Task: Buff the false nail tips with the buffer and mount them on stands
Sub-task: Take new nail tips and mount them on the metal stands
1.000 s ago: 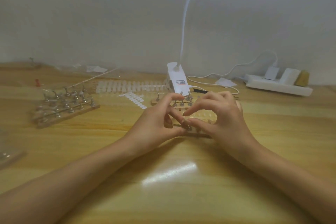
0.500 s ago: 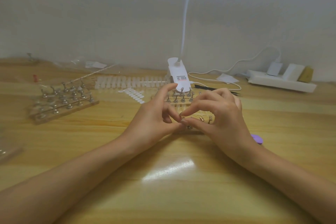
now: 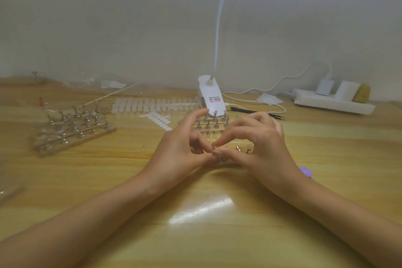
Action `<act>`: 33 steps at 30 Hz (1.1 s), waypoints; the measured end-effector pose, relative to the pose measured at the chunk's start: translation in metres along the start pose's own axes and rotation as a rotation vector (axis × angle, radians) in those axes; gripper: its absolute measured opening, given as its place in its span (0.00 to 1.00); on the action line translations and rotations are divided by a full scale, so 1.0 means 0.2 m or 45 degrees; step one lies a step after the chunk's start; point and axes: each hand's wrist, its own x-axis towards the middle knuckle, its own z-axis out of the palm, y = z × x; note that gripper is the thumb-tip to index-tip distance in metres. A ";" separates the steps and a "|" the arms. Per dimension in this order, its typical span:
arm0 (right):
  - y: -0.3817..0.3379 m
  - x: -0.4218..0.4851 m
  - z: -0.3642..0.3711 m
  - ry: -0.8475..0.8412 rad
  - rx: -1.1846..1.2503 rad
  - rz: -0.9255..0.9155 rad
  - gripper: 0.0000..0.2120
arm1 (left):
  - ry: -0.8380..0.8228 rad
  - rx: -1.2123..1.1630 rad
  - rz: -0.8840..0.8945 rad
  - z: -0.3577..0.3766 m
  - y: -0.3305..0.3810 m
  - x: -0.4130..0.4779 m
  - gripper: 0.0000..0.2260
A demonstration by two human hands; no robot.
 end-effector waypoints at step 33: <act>-0.01 -0.01 0.03 0.031 0.094 -0.095 0.27 | 0.015 -0.021 -0.014 0.00 0.00 -0.01 0.33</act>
